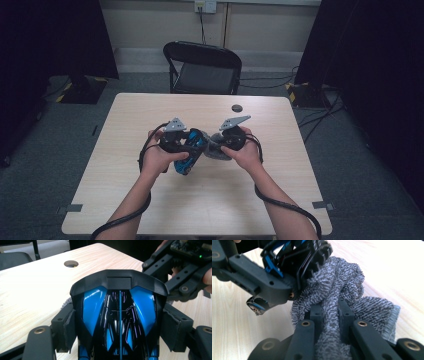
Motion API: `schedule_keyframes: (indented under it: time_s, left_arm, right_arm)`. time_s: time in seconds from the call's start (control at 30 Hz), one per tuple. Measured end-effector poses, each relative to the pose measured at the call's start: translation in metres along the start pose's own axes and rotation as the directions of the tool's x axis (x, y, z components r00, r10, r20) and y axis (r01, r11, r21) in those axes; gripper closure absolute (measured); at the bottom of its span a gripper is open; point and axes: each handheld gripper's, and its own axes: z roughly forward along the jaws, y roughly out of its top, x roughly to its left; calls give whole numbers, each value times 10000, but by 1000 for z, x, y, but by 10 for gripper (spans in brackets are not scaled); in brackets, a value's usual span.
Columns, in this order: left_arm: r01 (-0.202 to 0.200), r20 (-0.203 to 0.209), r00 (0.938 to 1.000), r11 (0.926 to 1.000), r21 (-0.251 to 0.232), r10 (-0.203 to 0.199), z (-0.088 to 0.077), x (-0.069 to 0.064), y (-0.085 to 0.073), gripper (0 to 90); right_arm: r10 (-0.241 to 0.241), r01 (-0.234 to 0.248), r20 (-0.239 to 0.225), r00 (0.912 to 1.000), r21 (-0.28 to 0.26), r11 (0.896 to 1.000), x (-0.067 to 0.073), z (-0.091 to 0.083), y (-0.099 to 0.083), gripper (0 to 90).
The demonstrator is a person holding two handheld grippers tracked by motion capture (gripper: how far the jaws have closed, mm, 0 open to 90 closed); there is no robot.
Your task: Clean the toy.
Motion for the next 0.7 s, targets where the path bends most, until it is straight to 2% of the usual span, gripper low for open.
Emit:
schedule_keyframes:
  time_s: [0.23, 0.4, 0.7]
  left_arm:
    - [11, -44, 10000, 9999, -109, -11, 1, 1, 4, 255]
    - [-4, -98, 10000, 9999, -126, 3, 0, 2, 6, 255]
    - [125, -210, 9997, 9994, -333, -132, -4, 6, 8, 255]
  right_arm:
    - [73, -70, -331, 9994, 93, 9999, 9, 12, -8, 789]
    - [353, -353, -694, 9970, 10, 9994, 12, 22, -13, 789]
    - [201, -148, -1160, 9930, 468, 9988, 26, 45, -18, 789]
